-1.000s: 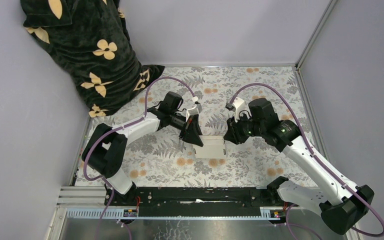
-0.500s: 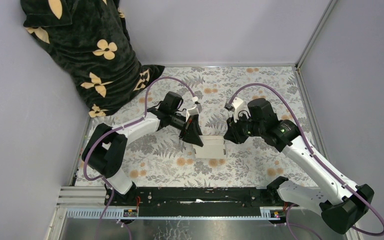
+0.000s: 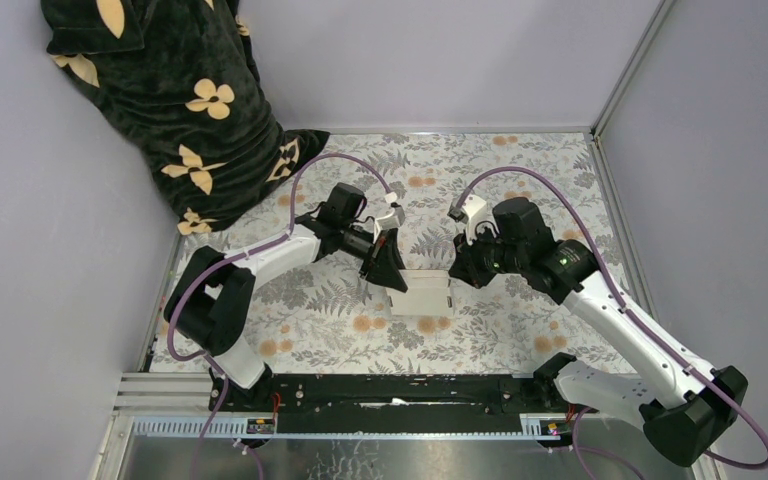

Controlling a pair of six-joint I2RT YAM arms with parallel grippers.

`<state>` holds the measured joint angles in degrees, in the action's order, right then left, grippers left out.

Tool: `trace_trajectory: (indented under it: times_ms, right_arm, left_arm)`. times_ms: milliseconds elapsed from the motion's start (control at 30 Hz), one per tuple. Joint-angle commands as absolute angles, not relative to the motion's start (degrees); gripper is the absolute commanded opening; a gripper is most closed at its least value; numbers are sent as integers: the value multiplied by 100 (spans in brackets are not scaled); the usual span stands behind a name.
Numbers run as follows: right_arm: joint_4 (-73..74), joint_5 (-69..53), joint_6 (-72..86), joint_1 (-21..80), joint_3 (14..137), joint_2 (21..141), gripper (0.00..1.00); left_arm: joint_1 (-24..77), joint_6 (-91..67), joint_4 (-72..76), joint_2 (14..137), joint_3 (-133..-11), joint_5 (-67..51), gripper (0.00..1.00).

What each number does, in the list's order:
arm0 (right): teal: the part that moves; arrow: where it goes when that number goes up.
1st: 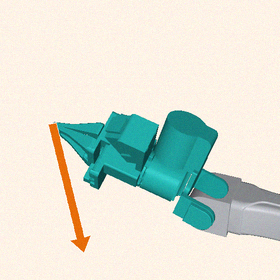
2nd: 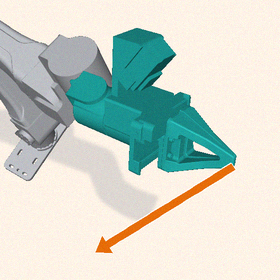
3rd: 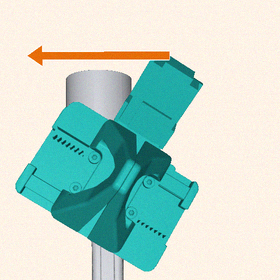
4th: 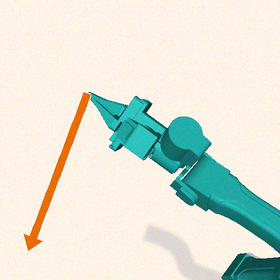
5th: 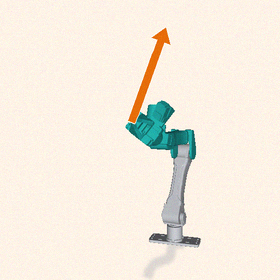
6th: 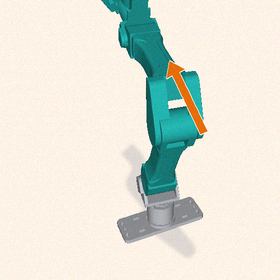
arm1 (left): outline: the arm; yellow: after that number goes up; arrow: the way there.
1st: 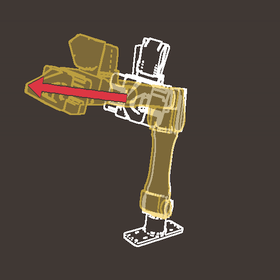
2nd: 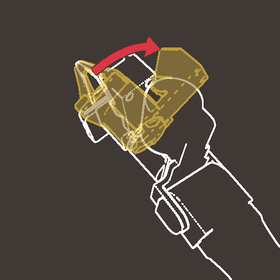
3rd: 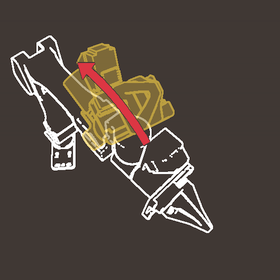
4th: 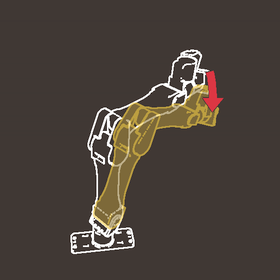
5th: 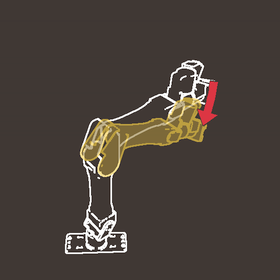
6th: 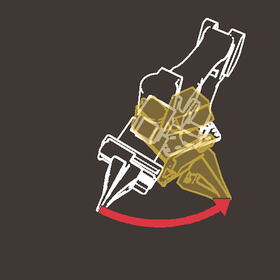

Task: Fold the paper box
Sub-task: Close the paper box at the center of the board.

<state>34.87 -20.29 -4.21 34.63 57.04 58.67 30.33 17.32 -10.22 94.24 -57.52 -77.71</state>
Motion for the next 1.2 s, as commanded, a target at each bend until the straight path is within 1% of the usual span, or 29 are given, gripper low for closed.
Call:
trace_trajectory:
  times_ms: [0,233,600,800,900,1167]
  right_arm:
    - [3303,-1643,-219,3591,5715,5940,10]
    - [3119,-1325,-35,3726,5476,5968,9]
    - [2848,-866,281,3762,5150,6017,6]
    - [2634,-603,324,3753,4974,6135,5]
    - [2501,-470,360,3760,4870,6193,4]
    - [2241,-335,479,3753,4696,6298,3]
  left_arm:
    - [3081,1146,-406,9453,-5841,-7217,32]
    - [3127,776,-122,9476,-5842,-6653,30]
    - [3219,691,-69,9497,-5867,-6265,30]
    - [3443,802,-278,9592,-5988,-5413,29]
    - [3578,864,-367,9607,-6029,-4786,29]
    - [3834,1013,-244,9442,-5864,-3607,28]
